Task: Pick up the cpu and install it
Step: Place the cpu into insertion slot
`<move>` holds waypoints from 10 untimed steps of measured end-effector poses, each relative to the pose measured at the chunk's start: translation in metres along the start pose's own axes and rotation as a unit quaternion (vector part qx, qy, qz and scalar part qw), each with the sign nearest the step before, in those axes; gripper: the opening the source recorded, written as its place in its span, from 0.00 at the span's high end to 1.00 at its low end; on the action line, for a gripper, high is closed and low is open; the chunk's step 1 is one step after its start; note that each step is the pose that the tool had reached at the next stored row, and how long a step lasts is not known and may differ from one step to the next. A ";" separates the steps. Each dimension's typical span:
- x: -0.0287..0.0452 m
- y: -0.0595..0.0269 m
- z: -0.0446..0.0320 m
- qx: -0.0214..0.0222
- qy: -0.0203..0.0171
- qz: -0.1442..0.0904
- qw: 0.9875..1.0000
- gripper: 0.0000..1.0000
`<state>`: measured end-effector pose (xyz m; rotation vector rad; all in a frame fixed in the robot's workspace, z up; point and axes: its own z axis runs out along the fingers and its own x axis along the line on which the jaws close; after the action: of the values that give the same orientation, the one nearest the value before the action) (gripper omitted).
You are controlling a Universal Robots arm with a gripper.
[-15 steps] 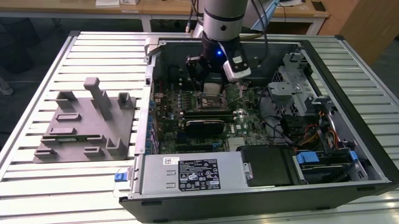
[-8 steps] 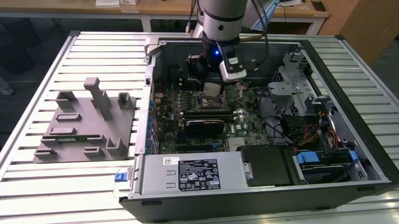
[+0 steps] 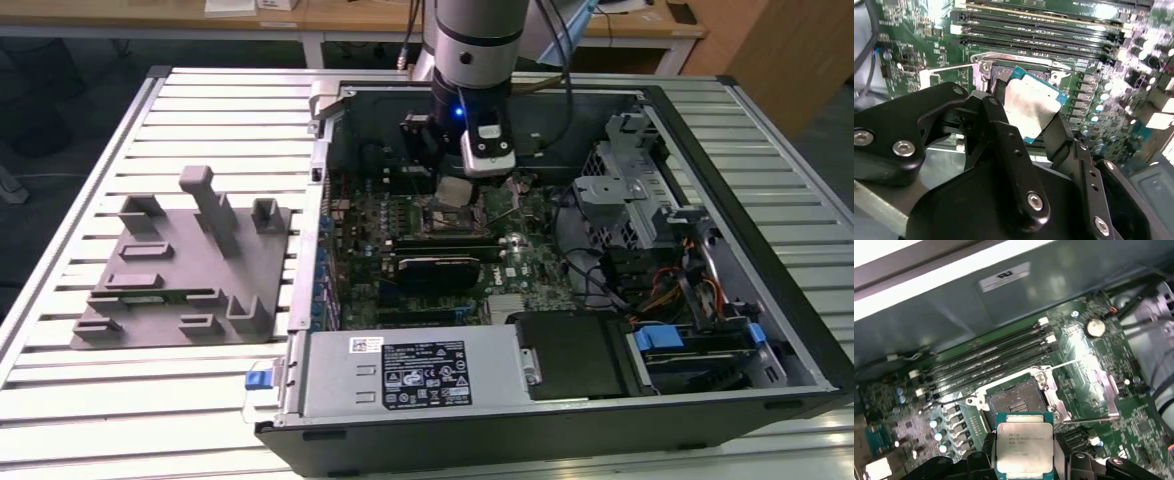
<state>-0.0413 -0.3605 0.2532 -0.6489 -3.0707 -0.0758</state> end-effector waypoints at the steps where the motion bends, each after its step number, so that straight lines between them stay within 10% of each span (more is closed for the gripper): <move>1: 0.0000 0.0000 0.0000 0.000 0.000 0.009 1.000 0.46; 10: 0.0000 0.0000 0.0001 -0.001 -0.004 0.083 0.997 0.46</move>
<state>-0.0413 -0.3605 0.2531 -0.9033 -3.0099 -0.0756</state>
